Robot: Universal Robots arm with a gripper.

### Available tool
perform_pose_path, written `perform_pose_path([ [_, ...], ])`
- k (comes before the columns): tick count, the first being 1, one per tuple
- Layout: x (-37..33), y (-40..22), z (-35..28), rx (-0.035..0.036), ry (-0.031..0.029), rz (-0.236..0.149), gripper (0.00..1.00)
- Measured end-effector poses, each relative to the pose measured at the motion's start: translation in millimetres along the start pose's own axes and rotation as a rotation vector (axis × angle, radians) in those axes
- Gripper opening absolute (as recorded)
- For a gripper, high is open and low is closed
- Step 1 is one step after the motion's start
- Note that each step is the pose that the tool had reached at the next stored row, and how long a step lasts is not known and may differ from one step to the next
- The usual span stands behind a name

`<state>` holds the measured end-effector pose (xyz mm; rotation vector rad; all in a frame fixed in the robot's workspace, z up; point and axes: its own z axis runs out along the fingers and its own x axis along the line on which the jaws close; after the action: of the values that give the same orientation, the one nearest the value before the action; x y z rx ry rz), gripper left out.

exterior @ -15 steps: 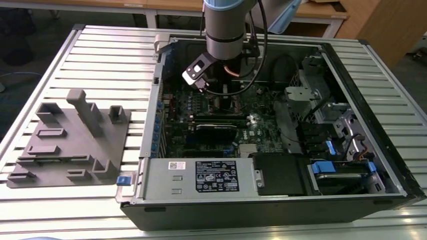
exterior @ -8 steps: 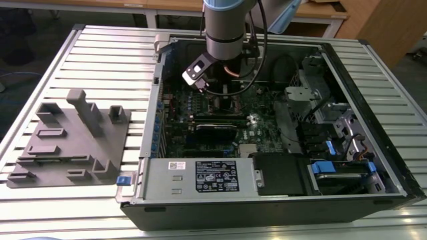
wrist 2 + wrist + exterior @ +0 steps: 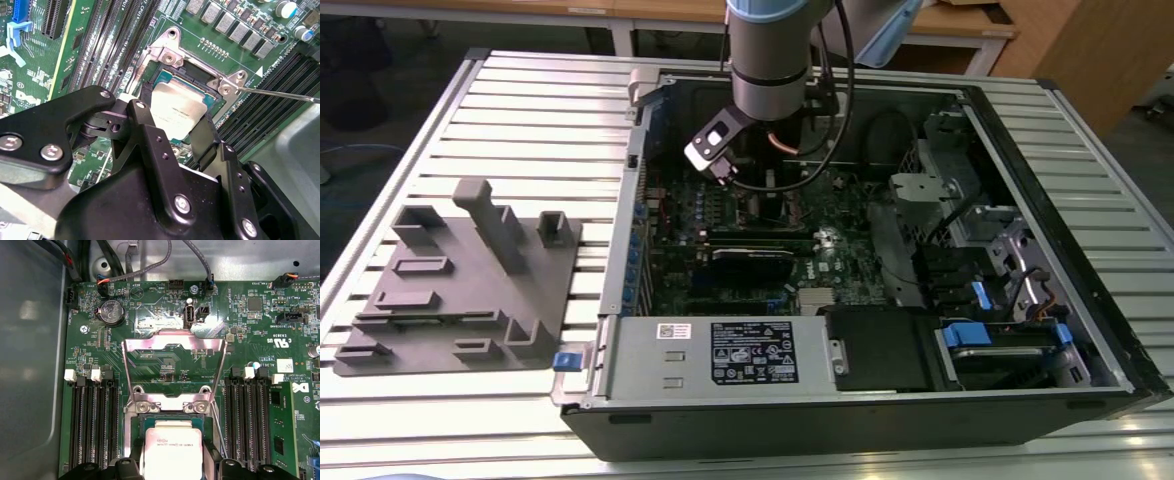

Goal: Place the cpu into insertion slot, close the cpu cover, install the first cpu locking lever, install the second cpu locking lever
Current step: 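Place the cpu into insertion slot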

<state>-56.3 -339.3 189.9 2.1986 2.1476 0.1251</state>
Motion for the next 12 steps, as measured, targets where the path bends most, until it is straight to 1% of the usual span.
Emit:
perform_pose_path([
  [10,0.0,0.0,0.2,-0.0002,0.0004,0.000,0.54],
  [12,0.2,0.2,-0.6,-0.0008,0.0012,0.000,0.54],
])
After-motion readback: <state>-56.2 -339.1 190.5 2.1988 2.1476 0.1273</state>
